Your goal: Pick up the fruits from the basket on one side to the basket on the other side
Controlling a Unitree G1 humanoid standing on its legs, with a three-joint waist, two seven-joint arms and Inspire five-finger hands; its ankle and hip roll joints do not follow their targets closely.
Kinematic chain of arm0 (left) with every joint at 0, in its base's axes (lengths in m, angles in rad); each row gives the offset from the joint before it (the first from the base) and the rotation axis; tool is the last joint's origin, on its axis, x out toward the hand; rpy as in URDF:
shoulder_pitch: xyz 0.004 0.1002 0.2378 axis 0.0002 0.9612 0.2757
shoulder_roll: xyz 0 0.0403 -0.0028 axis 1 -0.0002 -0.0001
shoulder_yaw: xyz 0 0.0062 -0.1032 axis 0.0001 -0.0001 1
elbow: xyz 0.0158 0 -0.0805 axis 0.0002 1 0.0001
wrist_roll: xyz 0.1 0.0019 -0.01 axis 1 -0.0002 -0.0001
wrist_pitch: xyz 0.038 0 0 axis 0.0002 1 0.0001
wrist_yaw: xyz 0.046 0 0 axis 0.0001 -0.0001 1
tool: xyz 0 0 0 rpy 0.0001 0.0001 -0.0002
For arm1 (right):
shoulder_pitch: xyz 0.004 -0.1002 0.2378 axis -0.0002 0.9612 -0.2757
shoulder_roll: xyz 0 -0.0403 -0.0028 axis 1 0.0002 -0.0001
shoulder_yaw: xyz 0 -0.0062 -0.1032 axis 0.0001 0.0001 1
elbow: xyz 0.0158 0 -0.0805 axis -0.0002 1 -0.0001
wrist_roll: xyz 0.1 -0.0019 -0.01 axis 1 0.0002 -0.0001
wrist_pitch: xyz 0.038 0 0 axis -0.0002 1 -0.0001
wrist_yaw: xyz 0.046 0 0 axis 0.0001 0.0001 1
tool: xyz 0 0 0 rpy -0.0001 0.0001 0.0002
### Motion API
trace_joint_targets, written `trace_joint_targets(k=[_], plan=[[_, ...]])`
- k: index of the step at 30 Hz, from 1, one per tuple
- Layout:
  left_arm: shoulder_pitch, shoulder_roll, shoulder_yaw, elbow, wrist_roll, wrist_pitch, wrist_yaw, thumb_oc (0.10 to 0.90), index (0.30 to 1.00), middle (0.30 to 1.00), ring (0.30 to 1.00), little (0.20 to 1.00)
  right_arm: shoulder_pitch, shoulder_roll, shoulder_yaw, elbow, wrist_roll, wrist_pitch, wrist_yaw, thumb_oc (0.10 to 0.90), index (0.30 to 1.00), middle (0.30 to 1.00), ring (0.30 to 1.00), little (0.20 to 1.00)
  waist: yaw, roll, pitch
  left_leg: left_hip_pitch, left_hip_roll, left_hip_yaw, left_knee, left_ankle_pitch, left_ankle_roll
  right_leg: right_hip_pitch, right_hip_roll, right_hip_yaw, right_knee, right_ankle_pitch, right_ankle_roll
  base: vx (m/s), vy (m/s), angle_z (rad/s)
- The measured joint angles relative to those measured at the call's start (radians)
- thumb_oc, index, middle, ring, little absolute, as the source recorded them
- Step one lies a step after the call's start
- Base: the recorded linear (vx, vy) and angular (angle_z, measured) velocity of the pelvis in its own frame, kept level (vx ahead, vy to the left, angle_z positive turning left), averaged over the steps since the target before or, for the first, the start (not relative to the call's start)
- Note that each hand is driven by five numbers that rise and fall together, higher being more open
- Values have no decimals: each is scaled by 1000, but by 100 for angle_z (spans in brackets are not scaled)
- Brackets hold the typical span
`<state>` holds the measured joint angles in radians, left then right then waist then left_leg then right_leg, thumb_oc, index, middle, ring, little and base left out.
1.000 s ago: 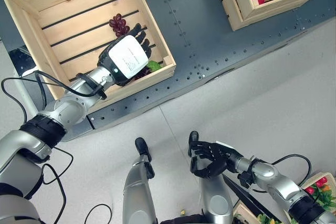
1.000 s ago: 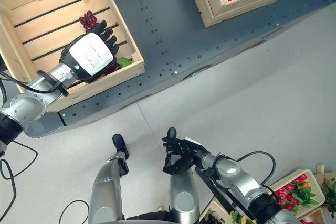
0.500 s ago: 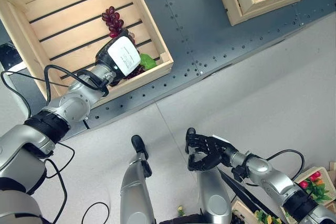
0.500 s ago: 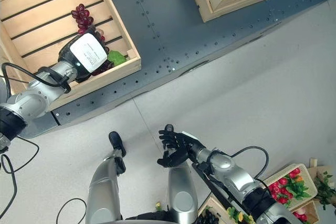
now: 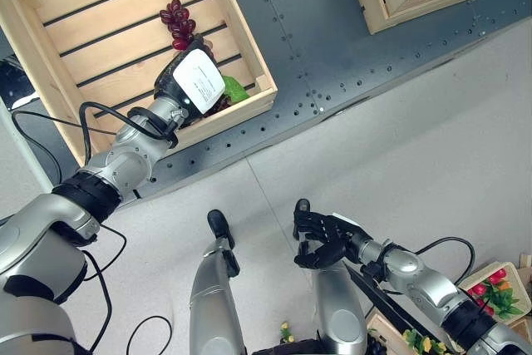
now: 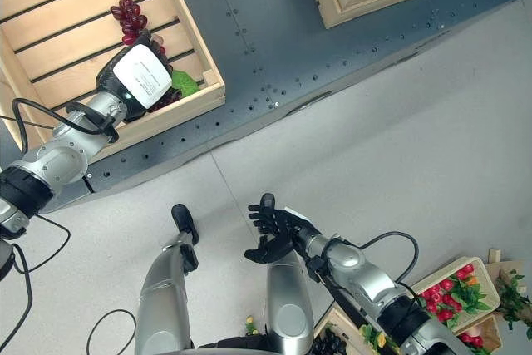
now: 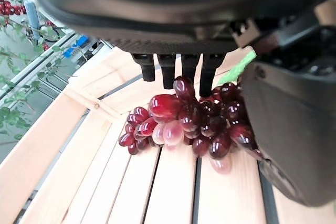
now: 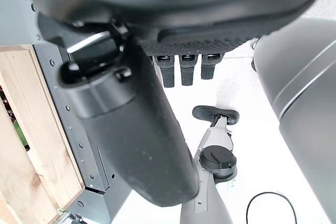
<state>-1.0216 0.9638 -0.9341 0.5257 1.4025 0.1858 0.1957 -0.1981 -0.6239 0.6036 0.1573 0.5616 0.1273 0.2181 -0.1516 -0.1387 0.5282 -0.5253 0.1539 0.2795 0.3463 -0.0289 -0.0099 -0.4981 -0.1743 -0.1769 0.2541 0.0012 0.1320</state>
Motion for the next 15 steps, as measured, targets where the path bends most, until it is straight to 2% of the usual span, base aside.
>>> trace_joint_targets(k=[1, 3, 5, 15], plan=[[0, -4, 0, 9, 0, 3, 6, 800, 900, 900, 900, 900, 0, 3, 0, 2, 0, 0, 0, 800, 900, 900, 900, 900, -1, -1, 0, 0, 0, 0, 2, -1, 0, 0, 0, 0, 1, 0, 0, 0, 0, 0], [-1, -10, 0, 33, 7, 5, 33, 657, 686, 686, 686, 686, 0, 8, 0, 4, 1, -2, -1, 800, 900, 900, 900, 900, -3, -3, 0, -2, 1, 0, 8, -6, 1, -1, -1, 1, 3, 0, 0, 0, 0, 0], [-9, -12, 0, 53, 17, 7, 72, 400, 300, 300, 300, 300, 0, 9, -1, 4, 6, -6, -4, 800, 900, 900, 900, 900, -8, -3, 0, -15, 1, 0, 19, -9, 4, -10, -2, 2, 10, 0, 1, 0, 0, 0], [-16, -24, 1, 124, 18, 27, 137, 400, 300, 300, 300, 300, 4, 15, -2, 5, 6, -8, -26, 800, 900, 900, 900, 900, -34, -4, 0, -33, -1, 1, 34, -13, 9, -24, -5, 7, 13, 4, 6, 0, 4, 0]])
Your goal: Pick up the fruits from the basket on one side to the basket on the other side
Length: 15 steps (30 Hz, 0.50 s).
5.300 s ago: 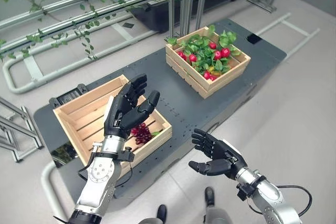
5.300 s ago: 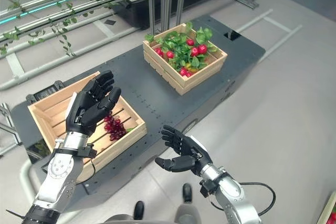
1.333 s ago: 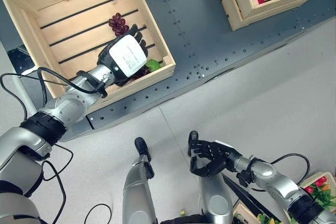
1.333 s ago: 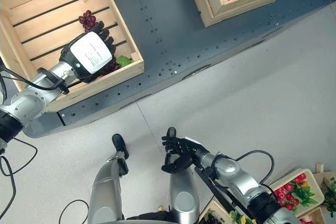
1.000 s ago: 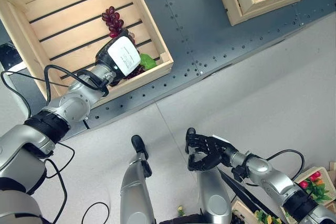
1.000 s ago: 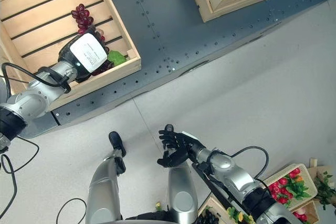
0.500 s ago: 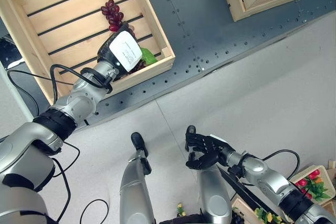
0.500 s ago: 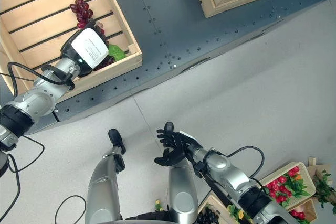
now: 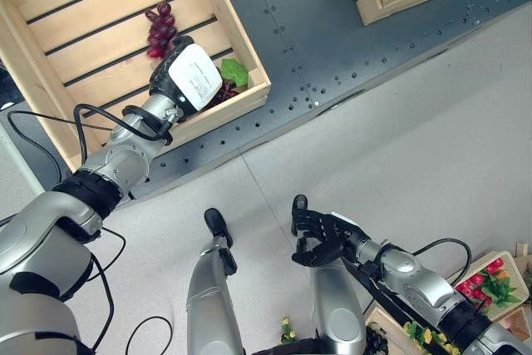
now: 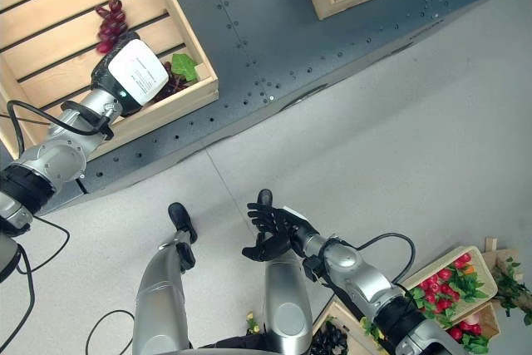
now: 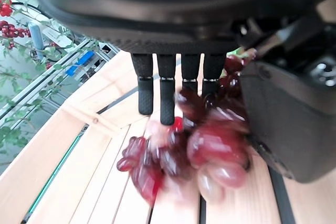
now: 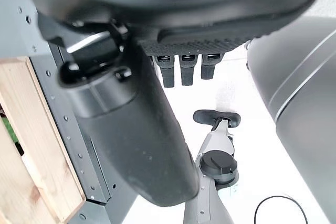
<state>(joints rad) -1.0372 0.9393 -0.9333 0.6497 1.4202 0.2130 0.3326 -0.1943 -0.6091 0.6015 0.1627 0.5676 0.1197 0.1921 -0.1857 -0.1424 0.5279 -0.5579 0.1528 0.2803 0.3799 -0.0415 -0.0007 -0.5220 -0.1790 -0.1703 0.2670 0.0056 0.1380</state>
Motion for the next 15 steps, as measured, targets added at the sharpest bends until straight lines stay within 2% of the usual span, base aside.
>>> trace_joint_targets(k=[9, 15], plan=[[2, -10, 0, 72, -20, -5, 86, 400, 300, 300, 300, 300, 2, 2, -1, 0, -1, -20, -1, 800, 900, 900, 900, 900, 1, 0, 0, 6, -1, 0, 7, -1, 1, 4, -3, 4, 11, 0, 0, -13, -1, 0], [22, -15, 12, 108, -285, -4, 206, 400, 300, 300, 300, 300, 26, 1, -10, -2, -2, -32, -3, 800, 900, 900, 900, 900, 8, 1, 0, 23, -6, 3, 3, -1, 2, 10, -5, 15, 16, 0, 0, -14, -2, -3]])
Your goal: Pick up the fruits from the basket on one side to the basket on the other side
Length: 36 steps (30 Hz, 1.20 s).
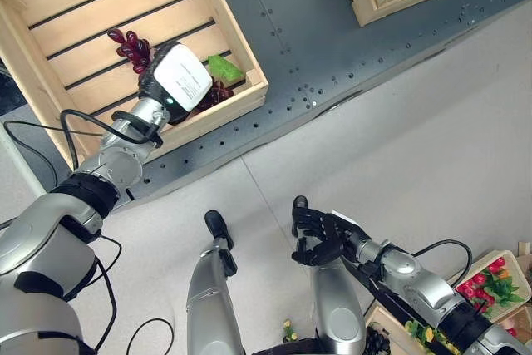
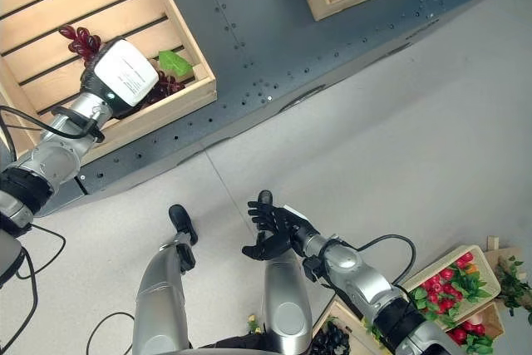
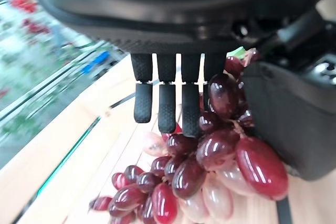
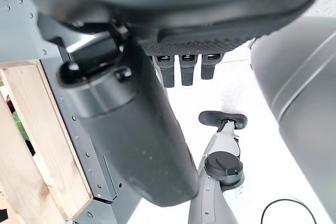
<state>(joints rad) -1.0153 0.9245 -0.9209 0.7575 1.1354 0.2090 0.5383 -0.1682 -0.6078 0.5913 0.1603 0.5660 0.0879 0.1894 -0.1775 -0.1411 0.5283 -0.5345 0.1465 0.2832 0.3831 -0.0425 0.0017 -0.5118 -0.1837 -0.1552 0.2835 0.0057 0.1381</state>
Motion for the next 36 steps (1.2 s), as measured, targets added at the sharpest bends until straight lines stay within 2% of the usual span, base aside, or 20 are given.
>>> trace_joint_targets(k=[3, 6, 10, 11, 14, 17, 21, 24, 27, 30, 32, 34, 36], plan=[[101, -15, 152, 2, -199, -8, 162, 400, 300, 300, 300, 300, 24, 2, -3, -4, -7, -8, -12, 800, 900, 900, 900, 900, 1, 1, 1, 15, -7, -2, -11, 3, 0, 6, -3, 5, -1, 1, 2, -4, -4, -2], [169, -18, 248, 6, -296, -21, 263, 400, 300, 300, 300, 300, 55, 9, -24, -7, -9, -17, -16, 800, 900, 900, 900, 900, 11, 3, 2, 39, -10, -2, -24, 5, -3, 25, -4, 5, -3, 0, 2, 0, 0, 0], [253, -40, 380, -13, -340, -43, 357, 400, 300, 300, 300, 300, 85, 20, -54, -10, -18, -38, -39, 800, 900, 900, 900, 900, 38, 5, 2, 106, -27, -5, -78, 27, -4, 73, -14, 0, -13, -4, -1, -11, -17, 5], [297, -47, 437, -51, -344, -48, 386, 400, 300, 300, 300, 300, 95, 28, -72, -11, -23, -43, -43, 800, 900, 900, 900, 900, 43, 9, 2, 124, -30, -7, -93, 33, -5, 93, -15, -8, -24, -4, 0, -4, -19, 11], [340, -50, 473, -102, -363, -56, 452, 400, 300, 300, 300, 300, 106, 30, -89, -10, -50, -54, -55, 800, 900, 900, 900, 900, 60, 16, 3, 168, -37, -21, -136, 52, -9, 137, -16, -25, -45, -3, 1, -9, -33, 15], [427, -52, 558, -176, -376, -109, 524, 400, 300, 300, 300, 300, 135, 38, -128, -11, -59, -75, -56, 800, 900, 900, 900, 900, 69, 21, 3, 224, -43, -33, -182, 69, -14, 198, -15, -46, -76, -1, 3, 9, -66, 14], [548, -114, 702, -290, -397, -184, 569, 400, 300, 300, 300, 300, 195, 47, -183, -27, -89, -94, -57, 800, 900, 900, 900, 900, 90, 26, 2, 324, -48, -35, -241, 76, -21, 298, -9, -60, -131, 2, 8, 35, -42, 5], [613, -170, 808, -392, -405, -243, 590, 400, 300, 300, 300, 300, 241, 49, -235, -102, -106, -109, -59, 800, 900, 900, 900, 900, 97, 29, 1, 375, -50, -45, -282, 84, -27, 360, -2, -79, -175, 4, 10, 28, -59, 11], [656, -218, 873, -476, -413, -313, 595, 400, 300, 300, 300, 300, 244, 64, -276, -150, -165, -146, -63, 800, 900, 900, 900, 900, 101, 30, 0, 413, -52, -54, -310, 87, -31, 411, 3, -96, -211, 5, 12, 41, -49, 10], [716, -292, 914, -595, -445, -368, 583, 400, 300, 300, 300, 300, 239, 73, -322, -218, -169, -148, -71, 800, 900, 900, 900, 900, 112, 32, -1, 471, -56, -59, -341, 88, -34, 476, 7, -103, -252, 8, 15, 61, -48, 8], [752, -345, 921, -693, -488, -438, 556, 400, 300, 300, 300, 300, 222, 73, -379, -293, -169, -157, -71, 800, 900, 900, 900, 900, 119, 40, -12, 516, -62, -63, -368, 89, -35, 530, 8, -104, -289, 10, 19, 45, -44, 8], [763, -356, 929, -766, -543, -476, 499, 400, 300, 300, 300, 300, 181, 70, -409, -339, -167, -160, -68, 800, 900, 900, 900, 900, 135, 41, -12, 550, -62, -62, -386, 91, -38, 562, 10, -101, -305, 12, 21, 32, -35, -1], [764, -366, 930, -790, -573, -512, 456, 400, 300, 300, 300, 300, 156, 70, -438, -357, -162, -184, -63, 800, 900, 900, 900, 900, 140, 51, -51, 554, -64, -63, -402, 92, -40, 569, 12, -104, -323, 15, 24, 38, -31, 2]])
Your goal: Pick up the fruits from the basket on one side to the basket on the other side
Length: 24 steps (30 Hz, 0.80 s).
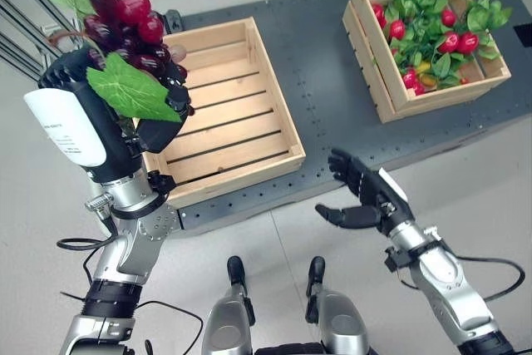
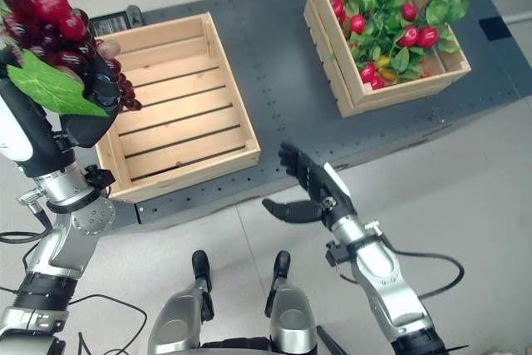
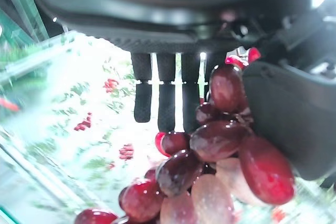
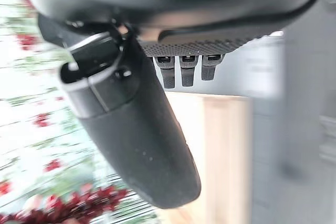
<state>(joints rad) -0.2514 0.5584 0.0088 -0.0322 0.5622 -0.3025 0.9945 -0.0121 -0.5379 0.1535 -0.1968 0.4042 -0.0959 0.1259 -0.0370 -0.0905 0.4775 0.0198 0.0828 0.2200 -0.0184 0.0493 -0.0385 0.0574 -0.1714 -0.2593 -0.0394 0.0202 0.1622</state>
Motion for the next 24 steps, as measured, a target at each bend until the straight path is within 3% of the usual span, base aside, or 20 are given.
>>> trace_joint_targets(k=[7, 13, 17, 24], plan=[[17, -84, -4, -26, -282, -44, -219, 400, 300, 300, 300, 300, -82, -1, -36, -9, 124, -62, 42, 800, 900, 900, 900, 900, 12, 24, -141, 65, -4, 2, -63, 6, -7, 53, 8, 0, -49, 12, 0, 22, -17, -2], [25, -174, -63, -27, -665, -56, -454, 400, 300, 300, 300, 300, -151, 82, -28, -20, 198, -66, 50, 800, 900, 900, 900, 900, 23, 26, -175, 85, -6, 1, -67, 6, -7, 70, 7, 0, -49, 11, 0, 0, 0, 0], [30, -178, -148, -27, -696, -55, -536, 400, 300, 300, 300, 300, -199, 106, -15, -40, 197, -66, 49, 800, 900, 900, 900, 900, 30, 27, -176, 92, -6, -1, -68, 11, -6, 81, 6, -1, -49, 11, 0, 4, 0, 1], [53, -177, -165, -27, -697, -50, -622, 400, 300, 300, 300, 300, -216, 125, 22, -48, 271, -63, 48, 800, 900, 900, 900, 900, 26, 48, -192, 102, -6, -2, -69, 14, -6, 90, 6, -1, -49, 11, 0, 0, 0, 0]])
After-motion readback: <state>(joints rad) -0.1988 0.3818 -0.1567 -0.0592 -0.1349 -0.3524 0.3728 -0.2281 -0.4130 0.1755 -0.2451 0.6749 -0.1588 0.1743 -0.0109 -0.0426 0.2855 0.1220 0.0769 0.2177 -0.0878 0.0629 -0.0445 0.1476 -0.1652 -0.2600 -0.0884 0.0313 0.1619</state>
